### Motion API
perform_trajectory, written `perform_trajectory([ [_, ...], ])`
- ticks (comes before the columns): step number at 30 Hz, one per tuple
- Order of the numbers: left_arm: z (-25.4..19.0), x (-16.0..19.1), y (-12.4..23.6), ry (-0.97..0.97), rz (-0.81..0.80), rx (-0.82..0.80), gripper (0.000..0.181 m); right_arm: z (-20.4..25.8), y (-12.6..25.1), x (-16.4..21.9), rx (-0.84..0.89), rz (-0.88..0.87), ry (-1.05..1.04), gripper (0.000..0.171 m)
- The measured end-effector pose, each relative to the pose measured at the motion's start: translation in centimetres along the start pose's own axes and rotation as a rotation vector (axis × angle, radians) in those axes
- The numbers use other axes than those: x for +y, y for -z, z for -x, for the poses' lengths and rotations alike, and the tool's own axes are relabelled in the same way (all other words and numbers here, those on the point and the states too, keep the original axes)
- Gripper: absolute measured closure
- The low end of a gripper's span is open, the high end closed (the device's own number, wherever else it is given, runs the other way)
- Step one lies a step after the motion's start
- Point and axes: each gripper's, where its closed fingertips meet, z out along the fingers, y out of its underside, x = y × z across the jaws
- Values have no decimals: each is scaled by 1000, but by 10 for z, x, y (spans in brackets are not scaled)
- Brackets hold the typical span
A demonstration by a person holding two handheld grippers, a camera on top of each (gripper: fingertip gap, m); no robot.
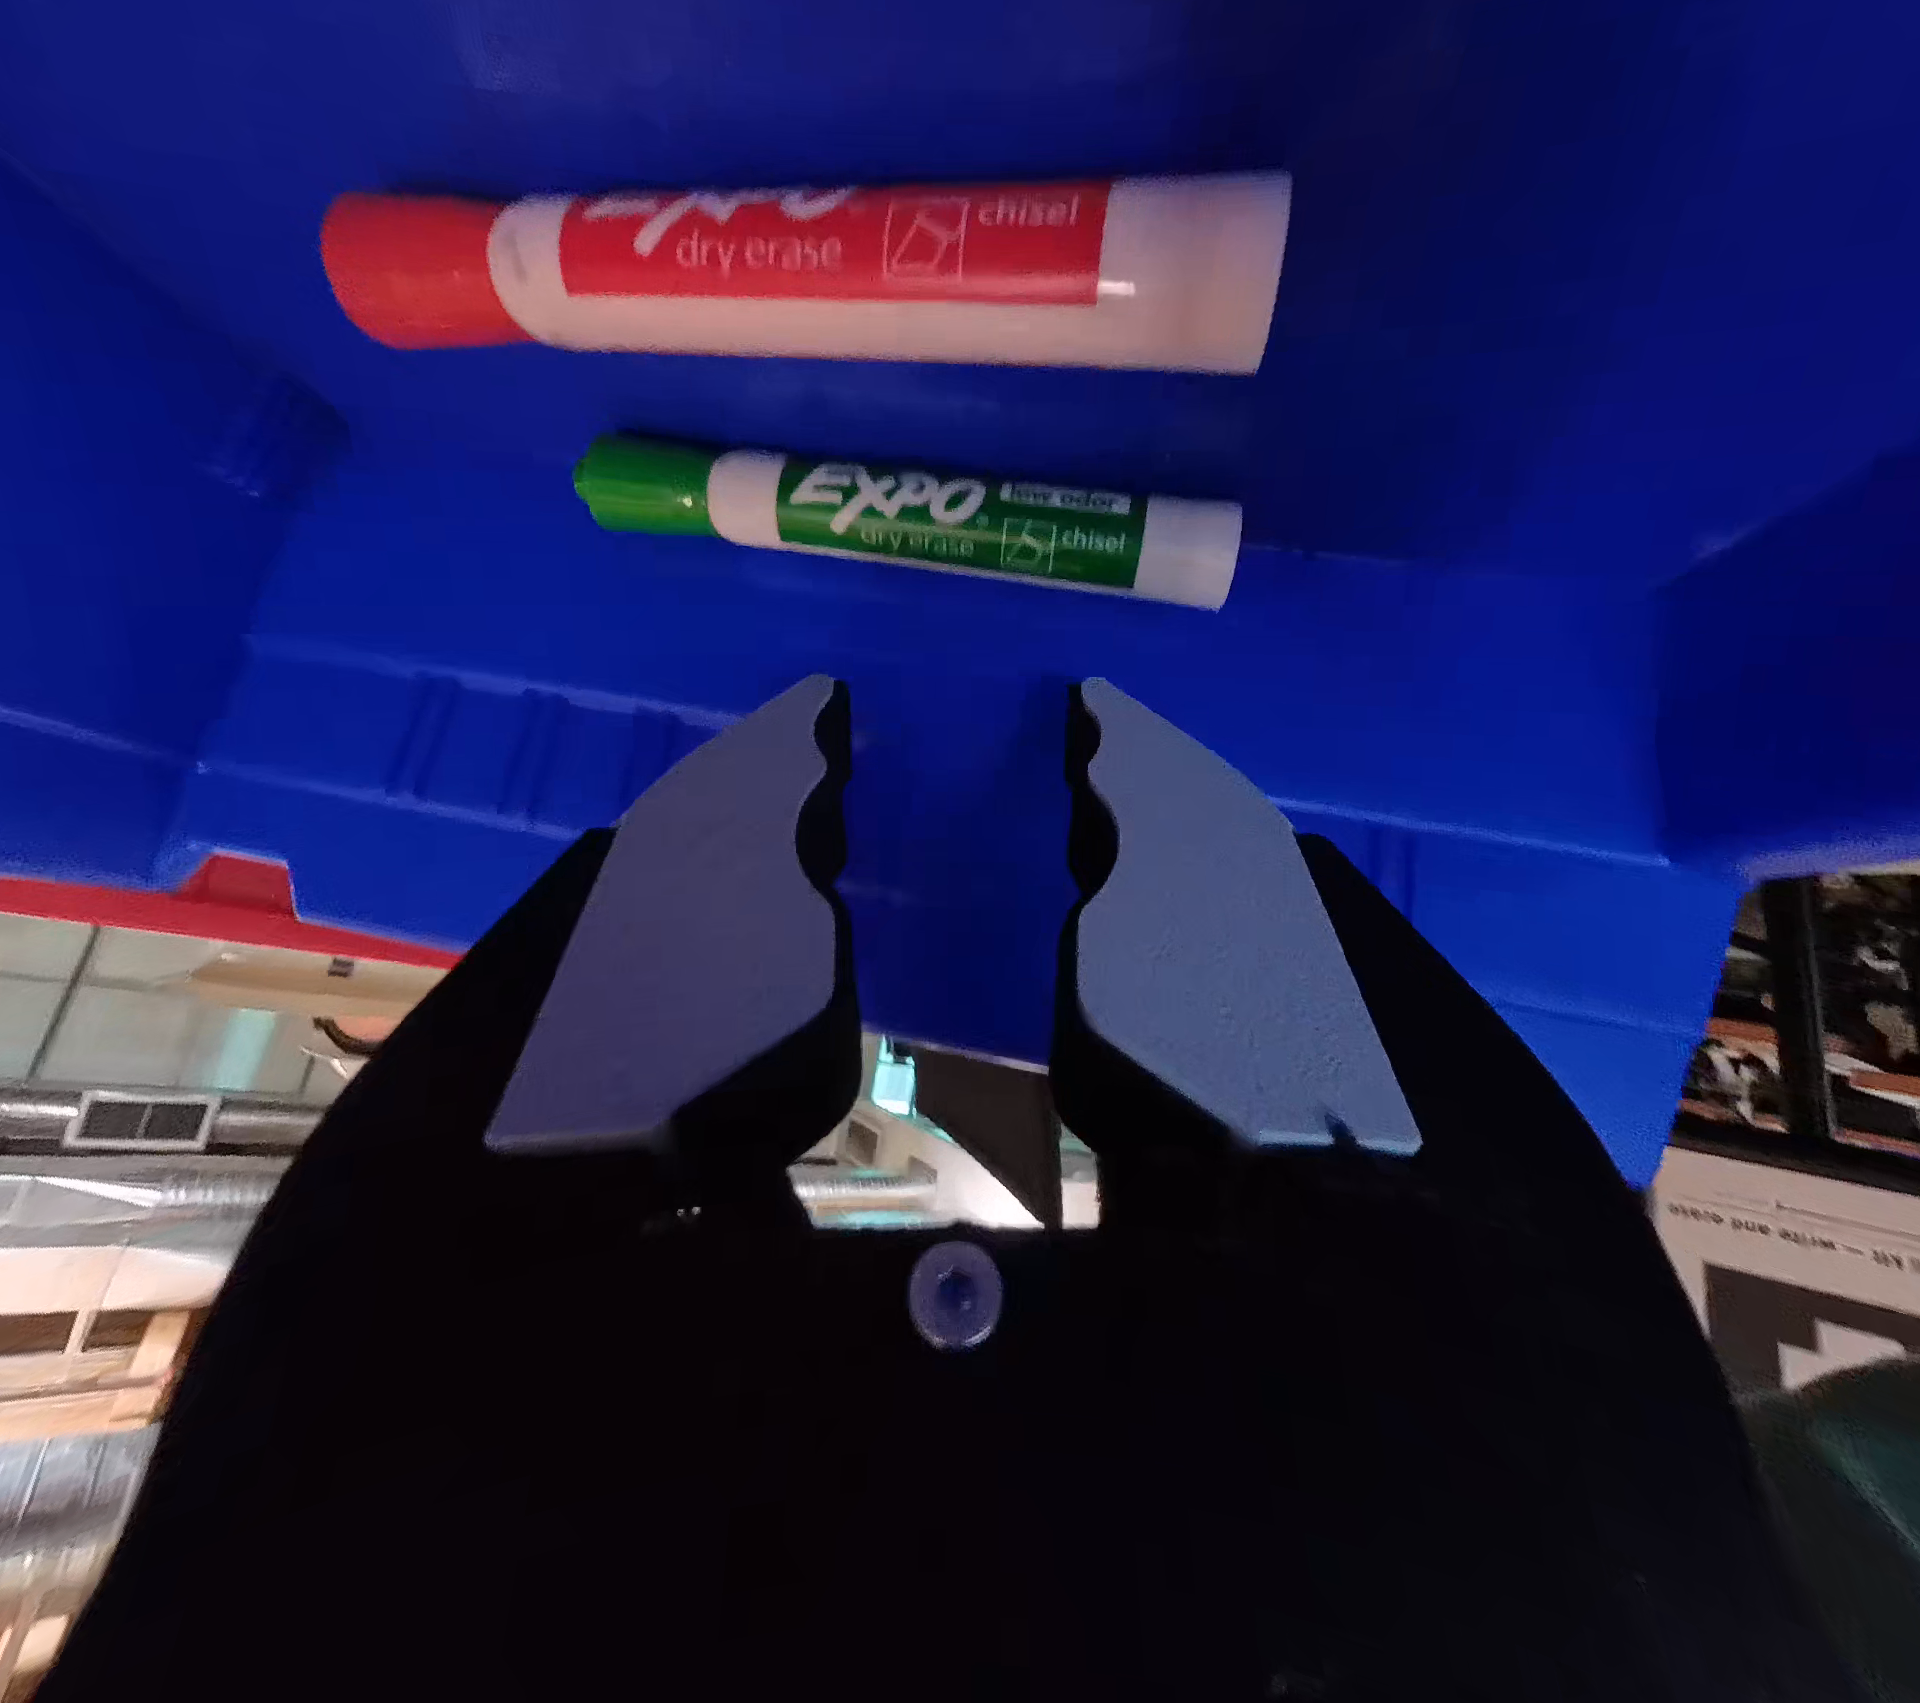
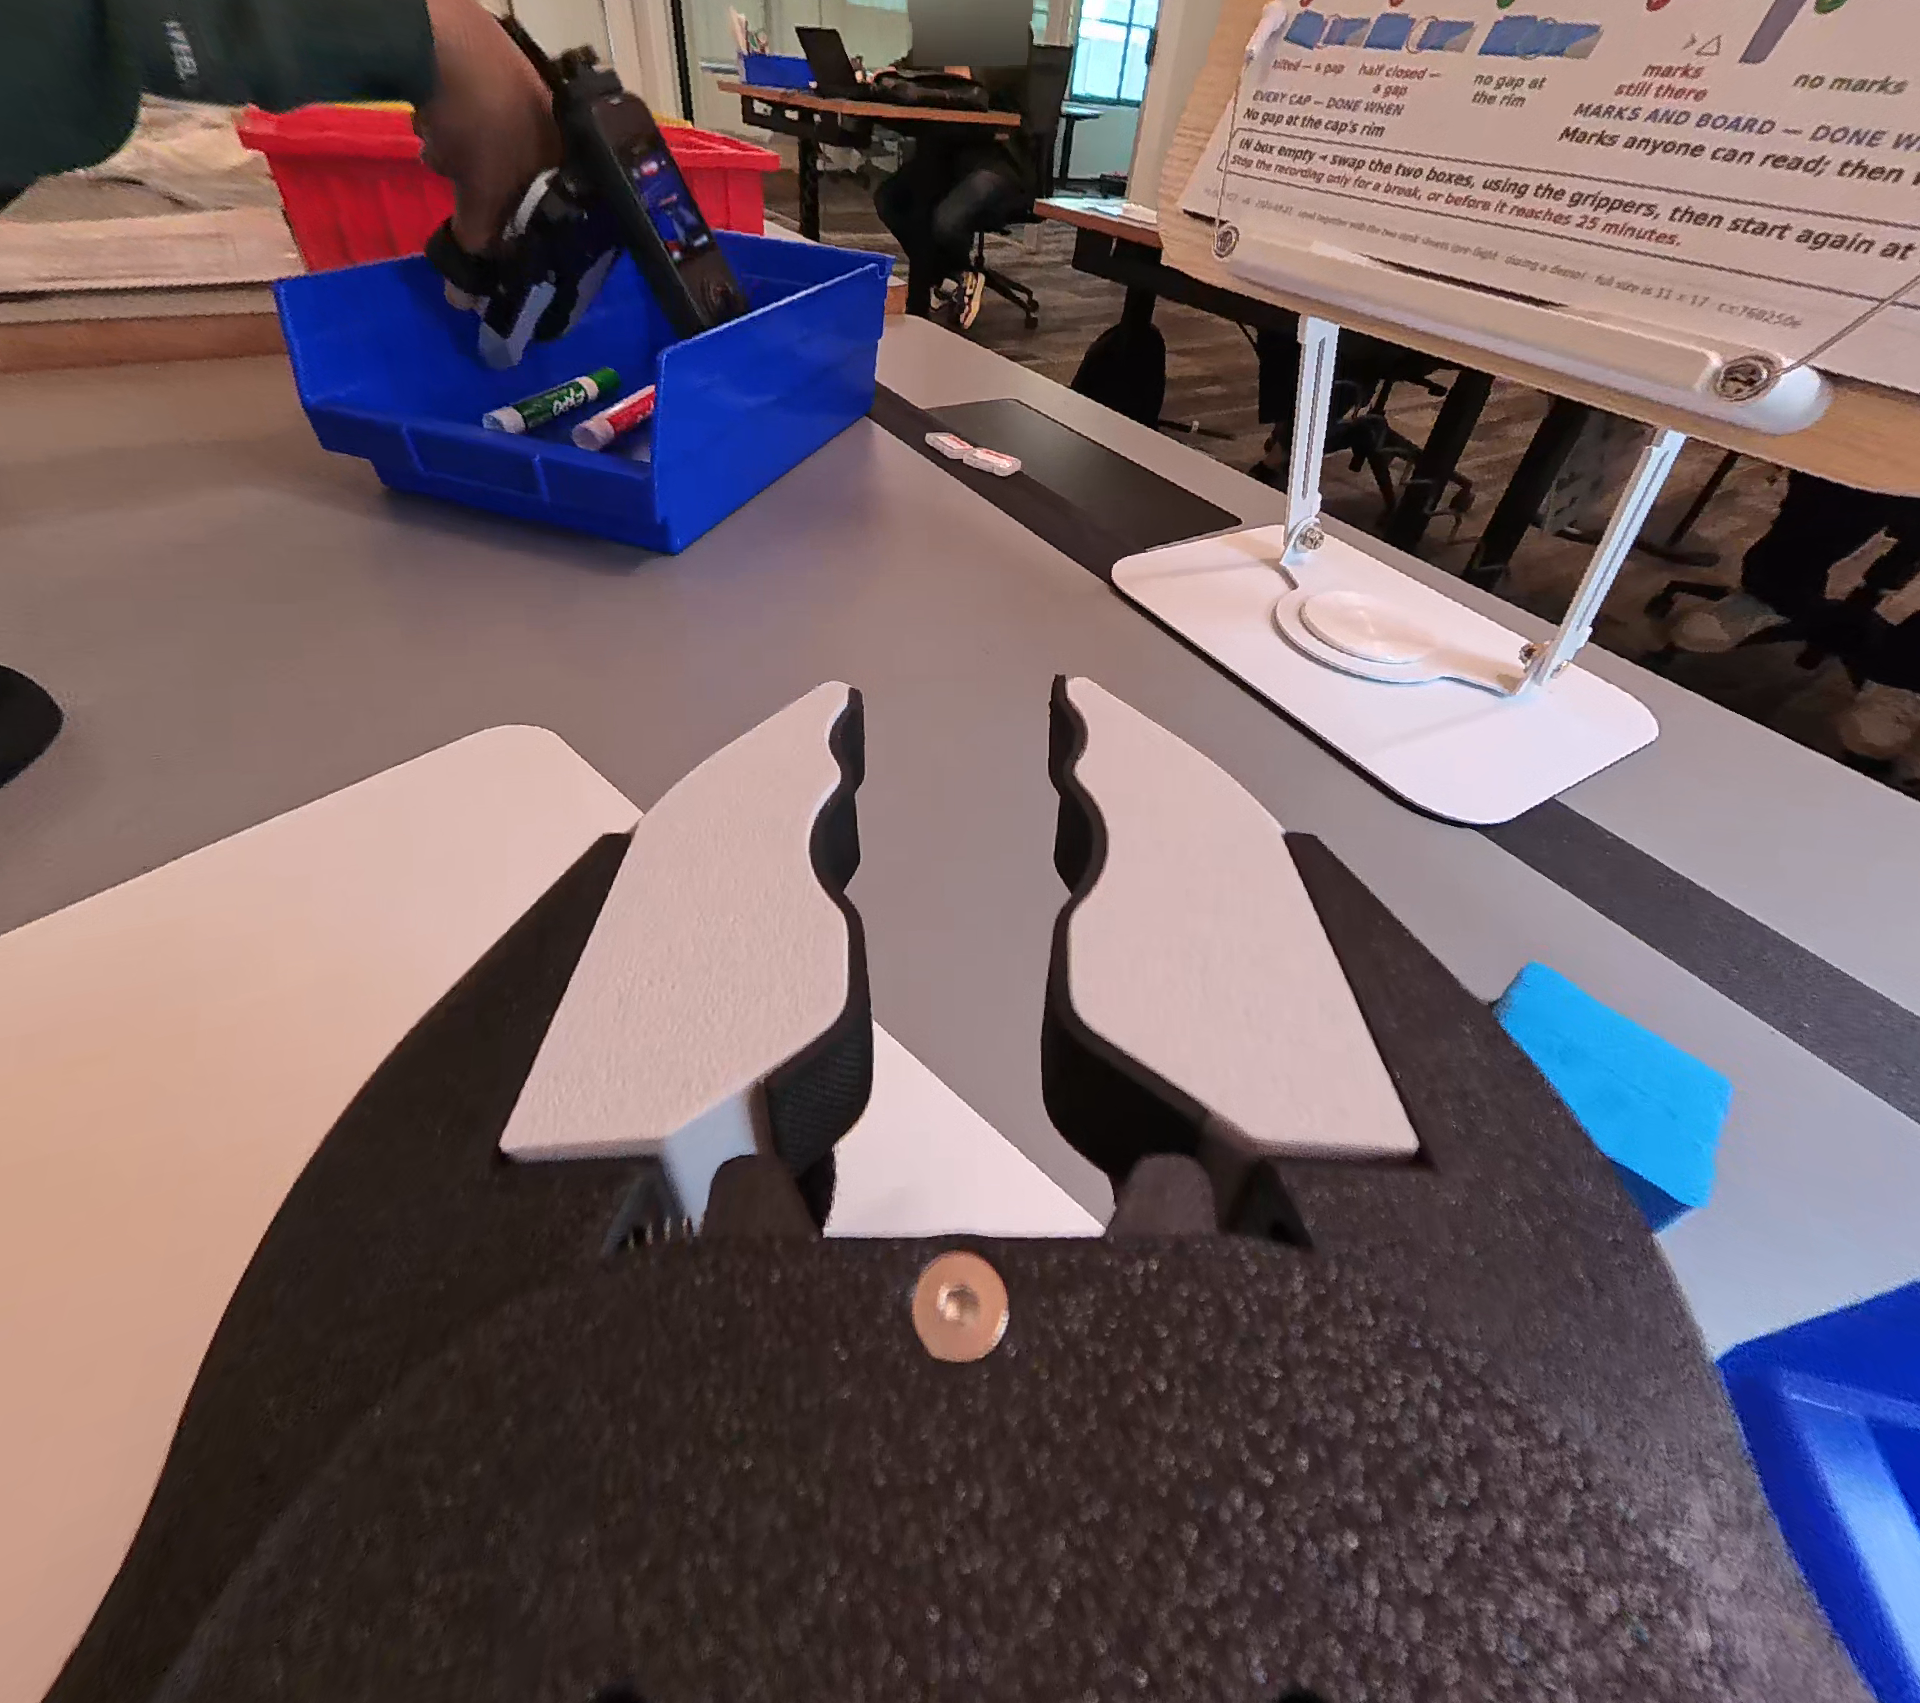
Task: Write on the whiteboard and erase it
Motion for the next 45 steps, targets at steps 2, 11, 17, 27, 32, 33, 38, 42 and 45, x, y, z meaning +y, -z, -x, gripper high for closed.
perform_trajectory([
  [2,-2,-9,-4,-14,-51,0,141,0,0,1,5,3,9,137],
  [11,-5,-41,5,-13,-341,3,147,-2,0,4,19,15,12,138],
  [17,1,-6,-12,-139,-89,-86,141,1,-2,9,14,37,26,138],
  [27,1,-40,-10,-141,-306,-106,142,-4,-2,14,28,53,30,138],
  [32,-8,-59,20,4,-589,58,149,-3,-4,18,23,67,30,138],
  [33,-10,-65,32,57,-672,116,149,-3,-4,19,22,68,29,138],
  [38,12,-98,87,450,-1033,402,144,-1,-5,19,13,69,21,138],
  [42,22,-114,80,625,-1017,476,140,0,-4,18,15,68,33,138],
  [45,24,-122,73,692,-998,512,143,0,-3,16,18,65,35,138],
])
